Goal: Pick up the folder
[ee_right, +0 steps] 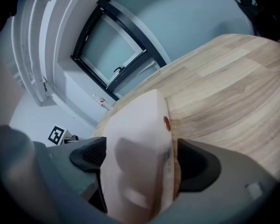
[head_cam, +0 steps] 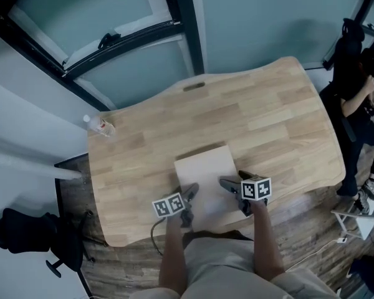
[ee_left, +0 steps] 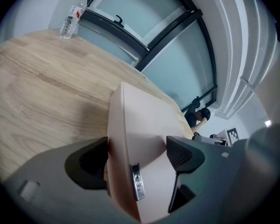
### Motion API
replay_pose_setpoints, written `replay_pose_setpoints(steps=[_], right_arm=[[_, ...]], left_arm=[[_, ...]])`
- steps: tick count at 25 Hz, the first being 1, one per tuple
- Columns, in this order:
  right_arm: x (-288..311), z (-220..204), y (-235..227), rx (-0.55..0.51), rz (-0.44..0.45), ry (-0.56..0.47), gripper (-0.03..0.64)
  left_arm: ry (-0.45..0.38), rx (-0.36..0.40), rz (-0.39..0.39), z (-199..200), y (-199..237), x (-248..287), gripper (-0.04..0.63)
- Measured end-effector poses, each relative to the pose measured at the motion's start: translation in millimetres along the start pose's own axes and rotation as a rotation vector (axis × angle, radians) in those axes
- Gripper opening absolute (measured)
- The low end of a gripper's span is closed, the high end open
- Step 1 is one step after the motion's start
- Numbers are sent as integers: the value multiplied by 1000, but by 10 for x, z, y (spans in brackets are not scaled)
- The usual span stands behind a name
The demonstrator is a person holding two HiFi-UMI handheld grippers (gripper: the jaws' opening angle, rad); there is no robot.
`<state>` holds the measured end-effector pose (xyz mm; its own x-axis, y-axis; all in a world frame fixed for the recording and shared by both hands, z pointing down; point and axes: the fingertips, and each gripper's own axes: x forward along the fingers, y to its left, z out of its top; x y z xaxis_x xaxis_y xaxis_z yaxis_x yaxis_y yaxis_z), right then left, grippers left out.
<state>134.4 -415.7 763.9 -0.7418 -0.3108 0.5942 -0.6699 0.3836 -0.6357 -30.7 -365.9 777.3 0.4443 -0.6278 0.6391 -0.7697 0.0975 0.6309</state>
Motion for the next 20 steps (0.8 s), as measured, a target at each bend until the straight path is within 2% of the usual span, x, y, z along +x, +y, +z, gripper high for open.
replay_pose_setpoints(steps=[4,11,20], right_arm=[[84,-149,-41,-1,-6,43,483],[150,-221,-76,-50,-69,76,483],[113,-211,-54,-59,-88,70,483]], left_arm=[[-25,-9,-9,-2,-53,49,384],[-83,14,56,-11,-35,109,401],[-83,51,83,16,-83,97,402]])
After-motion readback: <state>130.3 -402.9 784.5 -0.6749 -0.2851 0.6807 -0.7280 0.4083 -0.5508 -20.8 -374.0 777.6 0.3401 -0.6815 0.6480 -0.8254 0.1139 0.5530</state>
